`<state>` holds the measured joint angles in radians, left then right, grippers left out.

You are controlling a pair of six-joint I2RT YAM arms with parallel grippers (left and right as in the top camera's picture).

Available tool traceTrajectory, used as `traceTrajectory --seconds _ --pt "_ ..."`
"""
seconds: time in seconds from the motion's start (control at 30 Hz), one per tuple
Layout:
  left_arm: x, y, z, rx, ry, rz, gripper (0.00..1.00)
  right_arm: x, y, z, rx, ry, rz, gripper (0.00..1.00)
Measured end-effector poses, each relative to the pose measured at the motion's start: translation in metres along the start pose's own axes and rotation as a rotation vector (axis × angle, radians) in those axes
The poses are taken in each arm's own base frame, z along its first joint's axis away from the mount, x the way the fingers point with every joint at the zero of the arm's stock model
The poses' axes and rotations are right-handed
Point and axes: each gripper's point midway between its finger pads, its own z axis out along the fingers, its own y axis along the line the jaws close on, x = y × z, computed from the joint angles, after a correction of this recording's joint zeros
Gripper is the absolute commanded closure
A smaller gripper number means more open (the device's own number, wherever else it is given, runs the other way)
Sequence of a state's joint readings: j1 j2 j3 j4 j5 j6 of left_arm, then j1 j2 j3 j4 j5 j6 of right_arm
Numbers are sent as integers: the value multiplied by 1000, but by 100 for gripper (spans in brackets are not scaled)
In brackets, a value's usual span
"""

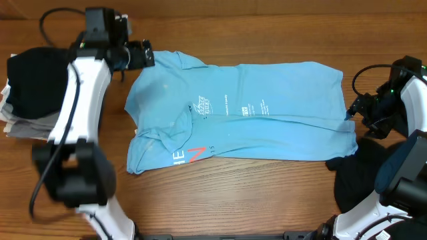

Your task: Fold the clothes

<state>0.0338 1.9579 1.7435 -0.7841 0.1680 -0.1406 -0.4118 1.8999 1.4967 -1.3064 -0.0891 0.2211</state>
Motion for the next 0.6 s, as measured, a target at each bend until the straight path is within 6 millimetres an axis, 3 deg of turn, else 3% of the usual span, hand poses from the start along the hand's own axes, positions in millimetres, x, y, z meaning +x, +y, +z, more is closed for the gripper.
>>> traceTrajectory --seconds 0.27,0.4,0.5,0.6 --pt "-21 4 91 64 46 9 7 1 1 0 -3 3 -9 28" --pt "-33 5 115 83 0 17 12 1 1 0 -6 4 -9 28" --pt "-37 5 129 94 -26 5 28 1 1 0 -7 4 -9 28" --pt "-36 3 147 127 -33 -36 29 1 1 0 -7 4 -9 28"
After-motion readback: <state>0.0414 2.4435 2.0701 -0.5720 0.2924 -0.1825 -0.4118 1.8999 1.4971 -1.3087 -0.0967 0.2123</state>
